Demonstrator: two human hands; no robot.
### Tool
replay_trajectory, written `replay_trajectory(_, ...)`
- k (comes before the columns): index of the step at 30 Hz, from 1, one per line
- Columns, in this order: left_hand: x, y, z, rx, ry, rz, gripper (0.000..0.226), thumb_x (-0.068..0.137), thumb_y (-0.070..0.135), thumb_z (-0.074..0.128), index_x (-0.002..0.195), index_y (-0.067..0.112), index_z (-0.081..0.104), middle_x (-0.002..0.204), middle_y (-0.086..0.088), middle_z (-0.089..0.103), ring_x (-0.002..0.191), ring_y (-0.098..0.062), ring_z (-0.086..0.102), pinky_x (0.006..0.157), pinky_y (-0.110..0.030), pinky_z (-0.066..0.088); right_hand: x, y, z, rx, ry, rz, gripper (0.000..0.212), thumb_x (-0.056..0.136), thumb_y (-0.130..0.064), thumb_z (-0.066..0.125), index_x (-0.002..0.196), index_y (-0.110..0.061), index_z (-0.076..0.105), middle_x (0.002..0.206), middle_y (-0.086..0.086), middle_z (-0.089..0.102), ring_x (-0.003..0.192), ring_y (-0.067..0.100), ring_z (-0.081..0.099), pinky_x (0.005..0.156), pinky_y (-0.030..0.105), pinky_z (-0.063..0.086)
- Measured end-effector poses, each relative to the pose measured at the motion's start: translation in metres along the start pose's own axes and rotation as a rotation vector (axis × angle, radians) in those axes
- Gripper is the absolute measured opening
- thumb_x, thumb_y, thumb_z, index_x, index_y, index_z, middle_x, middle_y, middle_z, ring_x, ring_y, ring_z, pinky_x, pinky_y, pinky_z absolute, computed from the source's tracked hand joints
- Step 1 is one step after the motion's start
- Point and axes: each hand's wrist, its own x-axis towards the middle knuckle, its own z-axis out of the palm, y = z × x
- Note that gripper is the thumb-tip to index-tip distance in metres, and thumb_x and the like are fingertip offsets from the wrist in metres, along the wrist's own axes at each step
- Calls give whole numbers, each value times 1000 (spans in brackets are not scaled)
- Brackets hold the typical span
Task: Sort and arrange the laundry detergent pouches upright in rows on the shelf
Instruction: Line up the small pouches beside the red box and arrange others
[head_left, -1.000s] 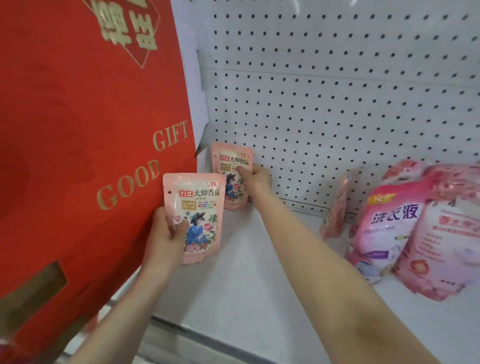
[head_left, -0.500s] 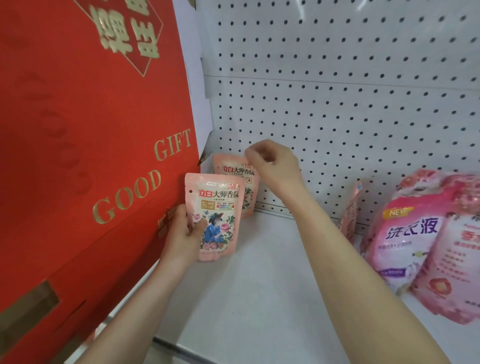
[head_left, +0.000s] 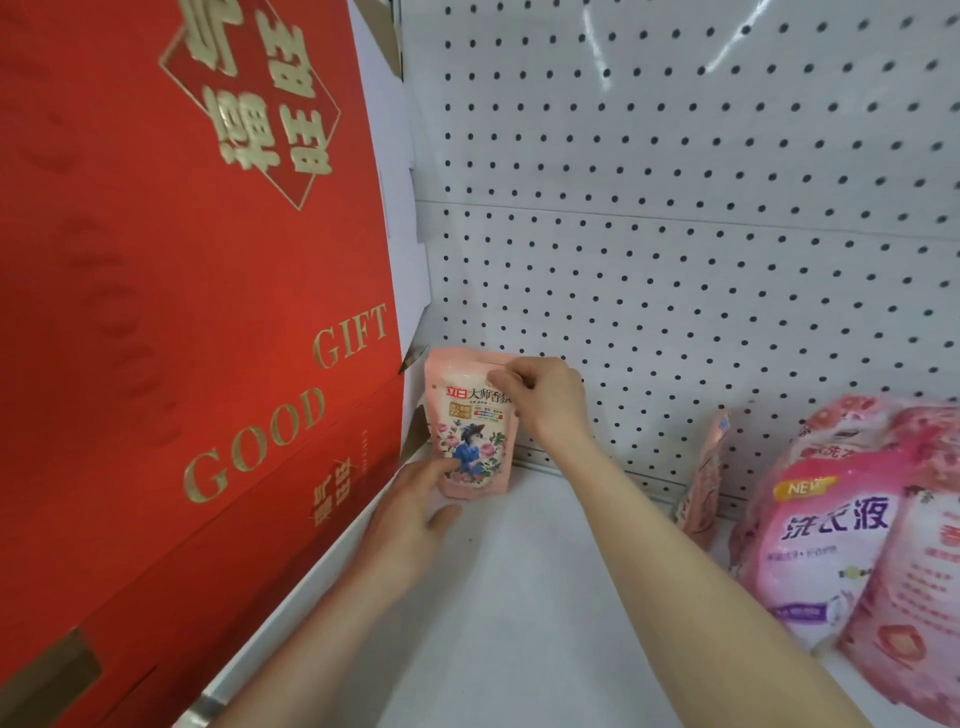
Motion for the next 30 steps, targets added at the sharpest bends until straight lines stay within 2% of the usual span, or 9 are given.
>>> replay_trajectory(2,4,1,2,72,-62,-7,58,88,14,65,141,26,43,147,8,38,134,-13,39,110,-32,36,0,2,4,25,15,6,16,89,-32,66,75,-29,71,59,-13,62,63,14,64,68,34,52)
replay_trajectory(4,9,4,3,116,-94,-30,63,90,18,63,146,25,36,153,8,29,139,-12,32,113,-29,29,-1,2,6,45,27,8,14,90,-34,64,81,-28,73,72,-9,71,70,19,69,73,41,57)
replay_trajectory(6,11,4,4,146,-103,-38,64,91,19,62,148,24,33,156,7,25,140,-12,29,114,-27,27,-1,1,5,-10,31,-12,14,91,-35,62,91,-27,73,83,-7,74,77,18,69,76,39,56)
replay_trajectory(10,12,0,1,182,-119,-48,66,91,19,62,149,24,30,157,4,24,142,-14,28,115,-31,28,-8,-2,1,-120,11,-32,18,95,-34,57,101,-25,72,88,-4,74,83,20,68,75,35,55)
replay_trajectory(16,1,7,-8,164,-68,14,62,89,14,64,145,21,39,152,0,37,136,-19,39,110,-31,33,-47,-5,-13,-294,13,-66,27,97,-28,52,121,-23,63,105,0,73,98,26,66,83,38,53)
replay_trajectory(20,-20,21,-12,164,-40,111,46,89,16,64,133,21,54,132,0,57,120,-19,54,97,-28,41,-102,0,-36,-434,21,-128,30,98,-22,53,125,-18,62,110,6,71,102,31,63,84,41,51)
replay_trajectory(22,-35,27,-10,139,-76,148,39,89,17,63,127,24,59,124,4,62,114,-16,58,97,-30,45,-140,7,-51,-475,25,-140,30,97,-22,55,126,-17,63,113,8,70,105,32,63,85,42,51)
replay_trajectory(26,-66,42,7,118,-177,247,34,90,18,63,122,28,61,118,9,63,106,-10,59,97,-30,46,-219,21,-78,-538,100,-142,25,94,-19,61,116,-14,69,102,8,73,94,33,67,75,44,54)
replay_trajectory(30,-66,69,40,84,-261,295,38,90,22,62,127,27,56,119,5,63,107,-13,59,97,-36,46,-265,35,-110,-656,201,-73,19,90,-16,66,107,-15,72,95,6,74,85,32,68,65,39,54)
